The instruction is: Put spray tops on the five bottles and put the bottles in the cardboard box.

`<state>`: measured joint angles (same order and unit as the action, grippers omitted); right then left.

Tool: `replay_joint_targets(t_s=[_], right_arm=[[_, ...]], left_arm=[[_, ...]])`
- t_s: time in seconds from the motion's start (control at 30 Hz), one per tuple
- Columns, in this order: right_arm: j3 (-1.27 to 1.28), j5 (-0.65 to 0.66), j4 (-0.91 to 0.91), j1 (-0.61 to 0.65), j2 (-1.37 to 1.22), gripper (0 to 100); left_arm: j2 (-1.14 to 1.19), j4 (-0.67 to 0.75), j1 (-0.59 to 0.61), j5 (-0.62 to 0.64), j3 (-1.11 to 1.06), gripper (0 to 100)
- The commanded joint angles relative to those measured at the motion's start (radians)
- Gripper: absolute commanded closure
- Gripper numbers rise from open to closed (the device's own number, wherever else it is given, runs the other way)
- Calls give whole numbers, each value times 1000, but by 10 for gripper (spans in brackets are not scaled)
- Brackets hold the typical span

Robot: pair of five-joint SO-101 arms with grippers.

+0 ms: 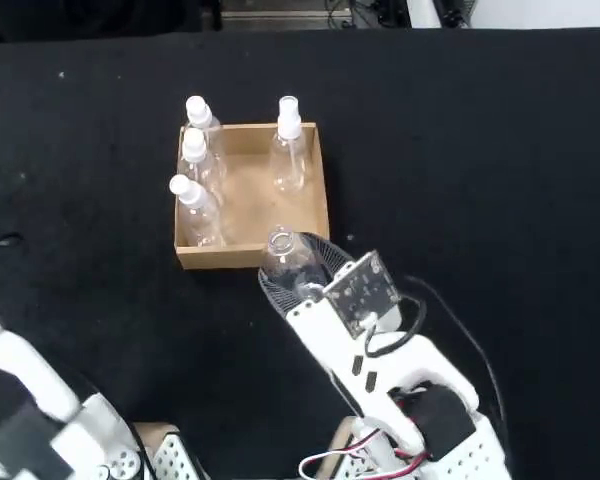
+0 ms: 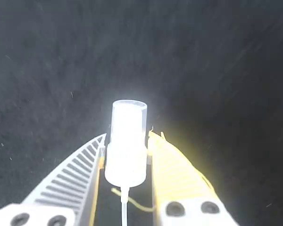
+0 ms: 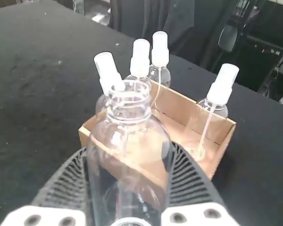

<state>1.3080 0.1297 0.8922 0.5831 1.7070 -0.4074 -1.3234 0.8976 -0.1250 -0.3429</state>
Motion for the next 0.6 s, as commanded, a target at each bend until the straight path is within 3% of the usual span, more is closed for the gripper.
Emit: replay_joint_targets(t_s=[0.0,0.13,0.33,0.43,0.57], right_arm=[[76,-6,-43,20,130,988],[143,-6,-34,23,252,988],[179,-6,-29,44,234,988],[183,-8,-29,43,234,988],[185,-89,-31,38,234,988]], left_arm=[[-230,-8,-87,60,70,970],[-470,9,-266,83,104,970],[-752,127,-627,84,157,971],[-799,215,-817,84,151,971],[-766,304,-972,100,151,971]])
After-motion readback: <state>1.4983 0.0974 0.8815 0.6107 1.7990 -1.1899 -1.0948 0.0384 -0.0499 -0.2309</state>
